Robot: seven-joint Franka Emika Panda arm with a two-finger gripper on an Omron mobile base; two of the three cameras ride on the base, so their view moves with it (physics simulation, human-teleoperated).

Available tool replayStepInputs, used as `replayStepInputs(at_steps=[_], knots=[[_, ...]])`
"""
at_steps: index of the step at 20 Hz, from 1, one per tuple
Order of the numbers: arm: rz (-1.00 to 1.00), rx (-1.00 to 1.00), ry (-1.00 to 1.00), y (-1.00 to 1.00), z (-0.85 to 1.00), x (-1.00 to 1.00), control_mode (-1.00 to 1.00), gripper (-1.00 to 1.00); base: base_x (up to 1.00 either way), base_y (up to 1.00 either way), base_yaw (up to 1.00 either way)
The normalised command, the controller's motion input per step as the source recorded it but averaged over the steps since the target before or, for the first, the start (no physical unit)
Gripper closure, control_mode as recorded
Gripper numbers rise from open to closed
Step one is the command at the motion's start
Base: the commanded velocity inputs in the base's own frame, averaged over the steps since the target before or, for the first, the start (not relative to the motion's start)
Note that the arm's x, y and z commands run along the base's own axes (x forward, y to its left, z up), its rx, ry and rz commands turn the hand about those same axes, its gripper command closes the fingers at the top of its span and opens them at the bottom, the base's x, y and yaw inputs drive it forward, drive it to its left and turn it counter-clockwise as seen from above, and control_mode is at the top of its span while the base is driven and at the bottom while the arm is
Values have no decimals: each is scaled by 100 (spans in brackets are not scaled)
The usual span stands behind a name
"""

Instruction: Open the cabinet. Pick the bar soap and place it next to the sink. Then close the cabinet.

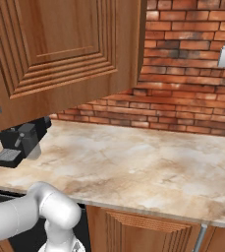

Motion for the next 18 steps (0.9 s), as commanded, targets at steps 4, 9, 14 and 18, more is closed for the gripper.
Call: replayStepInputs(at_steps=[4,9,14,18], knots=[[-19,-18,9,0,0,0,-100,-100,0,0,0],[-15,-12,-1,0,0,0,-100,-100,0,0,0],[-1,0,-22,-2,0,12,-100,-100,0,0,0],[0,0,-20,-9,5,4,-100,-100,0,0,0]])
